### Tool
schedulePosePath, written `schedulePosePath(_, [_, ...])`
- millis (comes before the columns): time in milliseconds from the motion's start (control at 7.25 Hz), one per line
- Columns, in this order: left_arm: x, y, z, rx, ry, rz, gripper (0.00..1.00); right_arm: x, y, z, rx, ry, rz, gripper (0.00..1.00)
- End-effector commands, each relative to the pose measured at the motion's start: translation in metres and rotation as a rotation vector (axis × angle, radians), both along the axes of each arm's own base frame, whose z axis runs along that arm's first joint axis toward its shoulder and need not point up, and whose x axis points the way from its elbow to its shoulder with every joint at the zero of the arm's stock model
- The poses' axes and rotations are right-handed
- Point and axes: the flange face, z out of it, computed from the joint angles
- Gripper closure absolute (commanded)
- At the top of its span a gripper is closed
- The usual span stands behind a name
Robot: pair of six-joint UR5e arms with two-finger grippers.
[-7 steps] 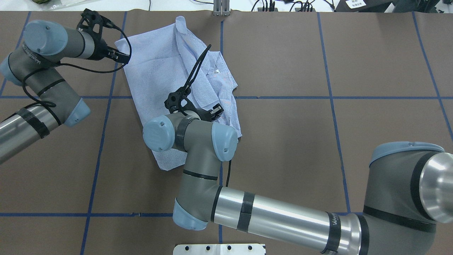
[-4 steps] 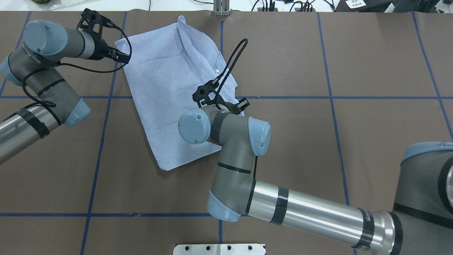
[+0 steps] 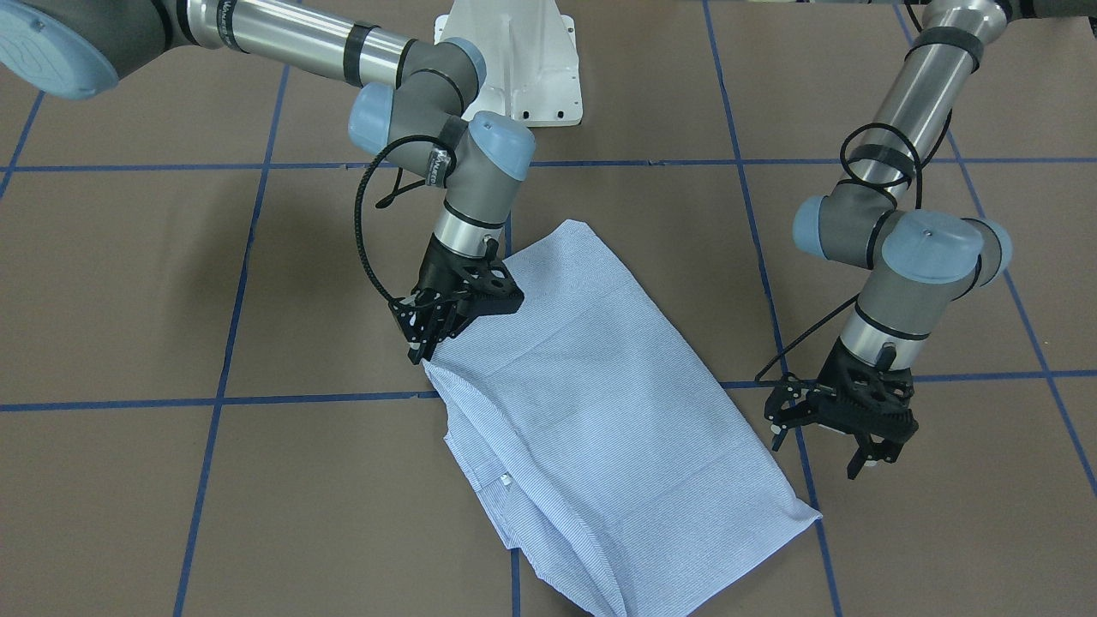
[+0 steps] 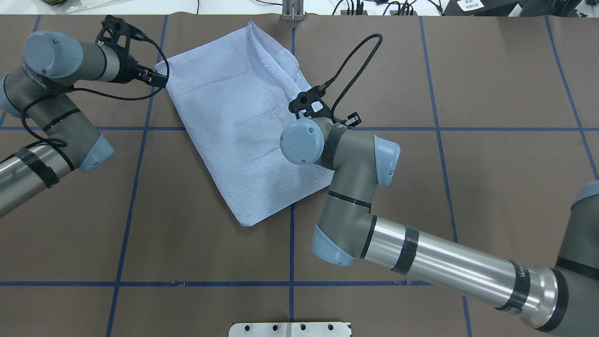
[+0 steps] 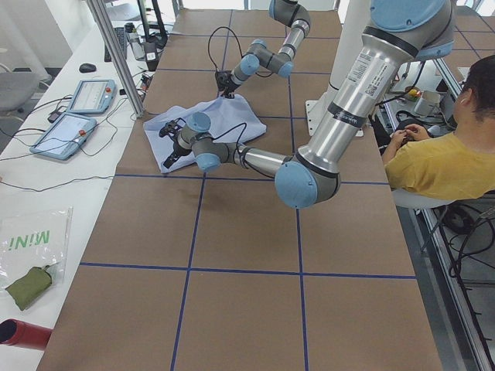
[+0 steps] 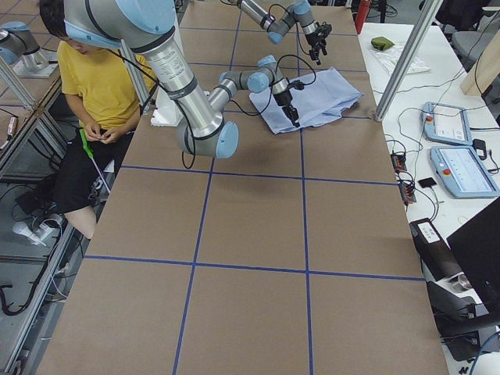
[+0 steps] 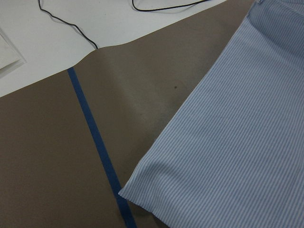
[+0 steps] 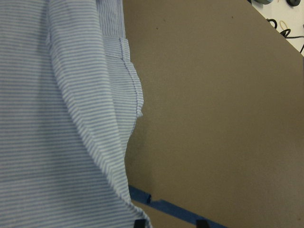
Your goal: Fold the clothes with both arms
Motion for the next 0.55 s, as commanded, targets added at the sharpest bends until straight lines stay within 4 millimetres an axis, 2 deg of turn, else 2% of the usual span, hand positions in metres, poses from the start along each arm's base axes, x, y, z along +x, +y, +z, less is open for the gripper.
schedulePosePath(0, [-0.001, 0.001, -0.003, 0.005, 0.004, 0.000, 0.00, 0.020, -0.025, -0.014, -0.086, -0.240, 0.066, 0.00])
schedulePosePath(138, [-0.001, 0.001, -0.005, 0.006, 0.006, -0.001, 0.00, 0.021, -0.024, -0.024, -0.102, -0.339, 0.117, 0.00])
schedulePosePath(414, [0.000, 0.002, -0.001, 0.002, 0.004, 0.001, 0.00, 0.034, -0.007, -0.018, -0.305, -0.536, 0.330, 0.00])
